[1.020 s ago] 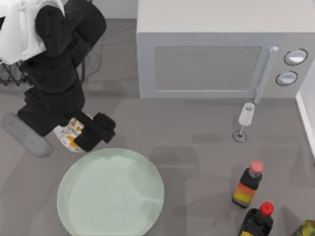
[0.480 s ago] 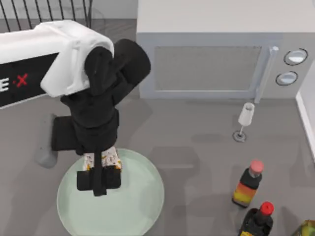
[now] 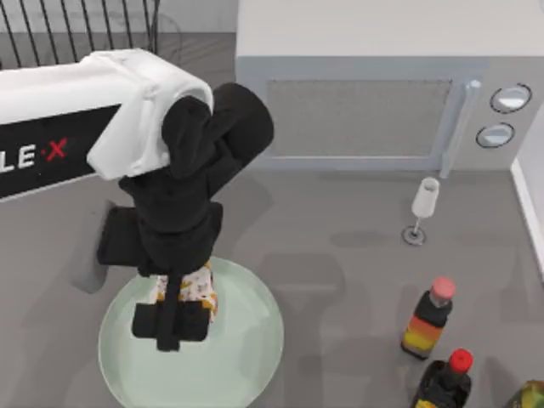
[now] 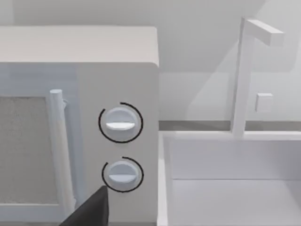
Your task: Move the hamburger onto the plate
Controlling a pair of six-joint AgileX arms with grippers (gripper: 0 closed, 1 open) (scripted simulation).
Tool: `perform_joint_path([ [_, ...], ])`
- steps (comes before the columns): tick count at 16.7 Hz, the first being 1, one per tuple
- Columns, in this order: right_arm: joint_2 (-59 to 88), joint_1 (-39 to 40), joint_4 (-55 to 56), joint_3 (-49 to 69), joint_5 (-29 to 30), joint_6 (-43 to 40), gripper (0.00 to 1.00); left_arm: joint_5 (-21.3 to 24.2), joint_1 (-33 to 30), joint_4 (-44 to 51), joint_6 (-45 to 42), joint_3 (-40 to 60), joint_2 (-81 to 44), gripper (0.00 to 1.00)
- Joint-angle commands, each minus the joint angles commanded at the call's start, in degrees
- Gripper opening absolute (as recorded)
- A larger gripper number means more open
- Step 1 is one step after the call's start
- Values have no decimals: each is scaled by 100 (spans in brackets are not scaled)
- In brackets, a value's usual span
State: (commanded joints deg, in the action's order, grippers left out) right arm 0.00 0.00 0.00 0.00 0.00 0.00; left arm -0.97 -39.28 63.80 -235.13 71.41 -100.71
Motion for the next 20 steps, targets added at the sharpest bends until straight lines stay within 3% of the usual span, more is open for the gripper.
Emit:
perform_joint_path([
  [14, 0, 0, 0, 0, 0, 0, 100, 0, 20, -1018, -25, -720, -298, 0],
  [20, 0, 0, 0, 0, 0, 0, 100, 0, 20, -1018, -25, -720, -298, 45],
])
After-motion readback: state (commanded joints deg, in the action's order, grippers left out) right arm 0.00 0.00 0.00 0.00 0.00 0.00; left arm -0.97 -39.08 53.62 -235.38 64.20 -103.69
